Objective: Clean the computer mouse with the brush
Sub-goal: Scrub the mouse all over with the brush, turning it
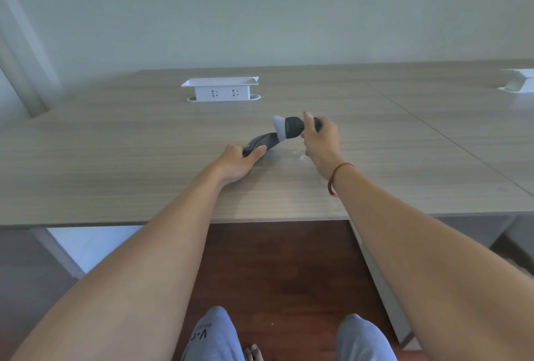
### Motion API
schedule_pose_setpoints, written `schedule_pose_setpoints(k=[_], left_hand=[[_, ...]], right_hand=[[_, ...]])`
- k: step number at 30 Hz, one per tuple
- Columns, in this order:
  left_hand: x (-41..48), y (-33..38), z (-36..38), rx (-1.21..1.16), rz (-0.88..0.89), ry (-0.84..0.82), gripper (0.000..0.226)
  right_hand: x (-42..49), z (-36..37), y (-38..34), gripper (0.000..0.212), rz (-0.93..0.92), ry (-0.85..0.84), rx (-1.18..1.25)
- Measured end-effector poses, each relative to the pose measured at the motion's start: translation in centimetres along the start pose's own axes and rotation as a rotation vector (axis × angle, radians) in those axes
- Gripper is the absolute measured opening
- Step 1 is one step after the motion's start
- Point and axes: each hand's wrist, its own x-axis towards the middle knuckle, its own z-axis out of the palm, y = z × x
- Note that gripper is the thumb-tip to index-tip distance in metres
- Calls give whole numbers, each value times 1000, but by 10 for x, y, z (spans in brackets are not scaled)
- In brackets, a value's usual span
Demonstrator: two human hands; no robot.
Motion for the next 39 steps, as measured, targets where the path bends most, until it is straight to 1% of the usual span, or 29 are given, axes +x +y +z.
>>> schedule_pose_setpoints(k=[2,4,7,9,13,16,19,22,25,27,30,32,34,37,39], left_hand=[[1,0,0,4,-12,-3,52],[0,1,0,10,-20,-5,52],[0,-1,1,2,-18,-5,53],[1,-2,1,18,-6,-16,50],[3,0,-2,94,26,-89,41],[0,1,-3,49,48,-118,36],[-5,-2,0,-65,56,-65,43],[-11,-1,6,-145,82,0,53],[-13,-2,10,-199,123,69,57],[-14,-3,11,-225,129,83,59],[-13,-1,10,-246,117,74,57],[-14,4,8,-207,114,36,49],[-11,6,2,-135,99,-51,37],[-4,9,-9,25,53,-198,28],[3,12,-11,127,24,-251,31]], right_hand=[[-1,5,-1,32,43,-97,51],[-1,8,2,32,56,-121,20],[0,7,6,31,40,5,-61],[1,2,6,30,28,60,-69],[3,-6,0,34,28,68,22],[2,-7,-8,32,29,55,39],[2,-2,-12,32,-4,8,27],[2,3,-12,34,-33,-48,-83],[0,2,-9,37,-11,29,-168],[-1,-1,-7,35,6,73,-150],[-1,-1,-10,37,-24,27,-97],[-1,1,-12,34,-20,-30,-81],[0,2,-12,34,3,-46,-122],[3,-4,-7,43,51,15,-203],[6,-8,-5,44,63,57,-205]])
